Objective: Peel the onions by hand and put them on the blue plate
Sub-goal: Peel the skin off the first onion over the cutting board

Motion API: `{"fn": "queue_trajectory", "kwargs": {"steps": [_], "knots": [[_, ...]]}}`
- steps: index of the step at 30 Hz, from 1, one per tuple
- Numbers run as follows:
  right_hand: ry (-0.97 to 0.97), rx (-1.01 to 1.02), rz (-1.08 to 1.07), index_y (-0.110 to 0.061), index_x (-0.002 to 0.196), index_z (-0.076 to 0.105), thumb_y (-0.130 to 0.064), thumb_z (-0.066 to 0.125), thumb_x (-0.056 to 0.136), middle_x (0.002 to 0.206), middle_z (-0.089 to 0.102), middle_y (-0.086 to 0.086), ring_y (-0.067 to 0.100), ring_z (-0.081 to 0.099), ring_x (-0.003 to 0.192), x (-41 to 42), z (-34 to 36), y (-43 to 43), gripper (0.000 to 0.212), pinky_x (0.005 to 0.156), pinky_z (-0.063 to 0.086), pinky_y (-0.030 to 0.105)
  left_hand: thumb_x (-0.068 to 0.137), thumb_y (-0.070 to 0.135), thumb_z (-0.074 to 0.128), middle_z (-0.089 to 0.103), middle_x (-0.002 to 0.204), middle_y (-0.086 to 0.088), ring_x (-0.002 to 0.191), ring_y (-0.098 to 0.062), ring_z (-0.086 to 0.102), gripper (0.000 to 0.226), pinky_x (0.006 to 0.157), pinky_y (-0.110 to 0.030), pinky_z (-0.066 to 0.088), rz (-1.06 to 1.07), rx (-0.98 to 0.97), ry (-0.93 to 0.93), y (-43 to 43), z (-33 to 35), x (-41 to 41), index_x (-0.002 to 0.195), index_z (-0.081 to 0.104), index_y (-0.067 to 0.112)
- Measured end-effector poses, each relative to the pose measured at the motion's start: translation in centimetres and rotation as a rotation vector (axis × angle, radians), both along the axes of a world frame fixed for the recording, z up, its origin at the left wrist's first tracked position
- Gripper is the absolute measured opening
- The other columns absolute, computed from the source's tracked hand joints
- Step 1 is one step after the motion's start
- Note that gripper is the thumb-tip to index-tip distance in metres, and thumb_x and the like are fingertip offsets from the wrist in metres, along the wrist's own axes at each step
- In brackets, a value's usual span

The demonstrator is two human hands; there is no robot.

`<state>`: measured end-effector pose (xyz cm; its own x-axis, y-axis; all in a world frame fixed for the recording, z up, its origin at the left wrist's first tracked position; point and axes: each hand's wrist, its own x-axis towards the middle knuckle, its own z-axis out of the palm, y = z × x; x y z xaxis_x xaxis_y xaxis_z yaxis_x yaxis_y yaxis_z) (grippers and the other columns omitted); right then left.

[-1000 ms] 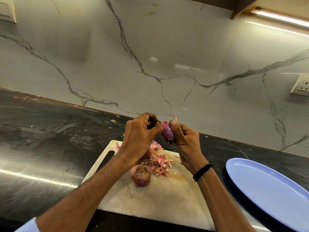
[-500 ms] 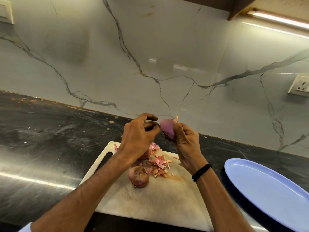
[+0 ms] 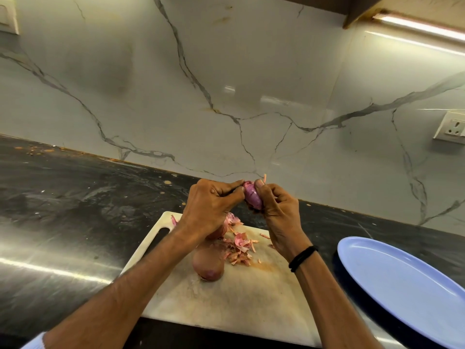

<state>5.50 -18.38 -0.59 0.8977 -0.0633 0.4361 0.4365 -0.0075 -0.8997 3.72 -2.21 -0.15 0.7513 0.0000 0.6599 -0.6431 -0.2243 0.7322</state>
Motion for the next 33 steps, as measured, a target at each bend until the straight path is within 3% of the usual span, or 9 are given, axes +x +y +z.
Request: {"fn": "queue_trajectory", "kwargs": {"steps": [3, 5, 9, 13, 17, 20, 24, 30, 33], "knots": [[-0.015, -0.021, 0.003, -0.007, 0.093, 0.069, -0.047, 0.067, 0.075, 0.077, 0.071, 0.0, 0.013, 0.067, 0.069, -0.05, 0.03, 0.14, 0.045, 0.06, 0.055, 0.024, 0.075, 0.055, 0.062, 0.077, 0.081, -0.009, 0.077, -0.03, 0.074, 0.041, 0.071, -0.043, 0.06, 0.025, -0.031, -0.011, 0.21, -0.16, 0.18, 0.095, 0.078, 0.023], [-0.016, -0.018, 0.007, -0.007, 0.093, 0.069, -0.047, 0.068, 0.075, 0.078, 0.071, 0.0, 0.014, 0.067, 0.07, -0.01, -0.02, 0.1, 0.043, 0.06, 0.055, 0.024, 0.074, 0.058, 0.063, 0.077, 0.081, -0.008, 0.077, -0.031, 0.074, 0.045, 0.072, -0.046, 0.06, 0.014, -0.027, -0.017, 0.22, -0.19, 0.3, 0.093, 0.079, 0.021], [-0.023, -0.007, -0.002, -0.007, 0.094, 0.069, -0.048, 0.067, 0.075, 0.083, 0.071, 0.005, 0.015, 0.067, 0.072, 0.03, 0.06, -0.16, 0.045, 0.059, 0.055, 0.023, 0.075, 0.048, 0.067, 0.076, 0.087, 0.013, 0.085, -0.009, 0.075, 0.026, 0.08, -0.031, 0.061, -0.054, -0.046, 0.022, 0.07, 0.02, 0.25, 0.095, 0.075, 0.033], [-0.022, -0.013, 0.001, -0.006, 0.096, 0.068, -0.048, 0.066, 0.075, 0.088, 0.07, 0.01, 0.017, 0.068, 0.074, 0.04, 0.07, -0.24, 0.047, 0.06, 0.055, 0.022, 0.076, 0.04, 0.07, 0.077, 0.091, 0.005, 0.082, -0.006, 0.074, 0.029, 0.075, -0.024, 0.061, -0.056, -0.023, 0.016, 0.17, 0.02, 0.28, 0.101, 0.072, 0.026], [-0.019, -0.025, 0.004, -0.006, 0.095, 0.069, -0.044, 0.067, 0.078, 0.082, 0.071, 0.002, 0.015, 0.068, 0.073, 0.1, -0.02, -0.25, 0.043, 0.06, 0.055, 0.022, 0.075, 0.036, 0.072, 0.077, 0.09, 0.004, 0.08, -0.003, 0.074, 0.028, 0.073, -0.016, 0.058, -0.048, -0.024, 0.025, 0.13, -0.02, 0.36, 0.1, 0.073, 0.025], [-0.03, -0.024, 0.022, -0.006, 0.093, 0.069, -0.041, 0.067, 0.079, 0.077, 0.072, -0.001, 0.011, 0.068, 0.069, 0.04, -0.02, -0.24, 0.038, 0.059, 0.054, 0.02, 0.078, 0.03, 0.076, 0.077, 0.09, 0.001, 0.079, -0.003, 0.074, 0.023, 0.073, -0.018, 0.059, -0.009, -0.011, 0.036, 0.13, -0.1, 0.57, 0.1, 0.074, 0.022], [-0.039, -0.035, 0.035, -0.007, 0.094, 0.069, -0.04, 0.067, 0.079, 0.078, 0.073, -0.002, 0.011, 0.069, 0.071, 0.01, -0.1, -0.27, 0.036, 0.06, 0.055, 0.021, 0.08, 0.025, 0.077, 0.072, 0.077, 0.019, 0.073, 0.001, 0.072, 0.016, 0.068, -0.014, 0.057, 0.012, 0.012, 0.026, 0.1, -0.03, 0.45, 0.096, 0.074, 0.026], [-0.025, -0.022, 0.04, -0.006, 0.098, 0.07, -0.042, 0.069, 0.077, 0.086, 0.073, 0.003, 0.019, 0.07, 0.079, -0.07, -0.1, -0.13, 0.041, 0.061, 0.054, 0.02, 0.075, 0.039, 0.072, 0.077, 0.085, 0.003, 0.072, -0.003, 0.072, 0.036, 0.067, -0.017, 0.059, 0.087, -0.031, 0.012, 0.26, -0.07, 0.34, 0.103, 0.075, 0.017], [-0.015, -0.006, 0.04, -0.004, 0.105, 0.07, -0.046, 0.07, 0.075, 0.094, 0.072, 0.008, 0.02, 0.068, 0.084, 0.06, -0.14, -0.06, 0.051, 0.072, 0.057, 0.026, 0.077, 0.041, 0.072, 0.077, 0.085, 0.004, 0.074, -0.006, 0.074, 0.031, 0.071, -0.025, 0.062, 0.059, -0.05, 0.016, 0.32, -0.07, 0.37, 0.102, 0.074, 0.023]]}}
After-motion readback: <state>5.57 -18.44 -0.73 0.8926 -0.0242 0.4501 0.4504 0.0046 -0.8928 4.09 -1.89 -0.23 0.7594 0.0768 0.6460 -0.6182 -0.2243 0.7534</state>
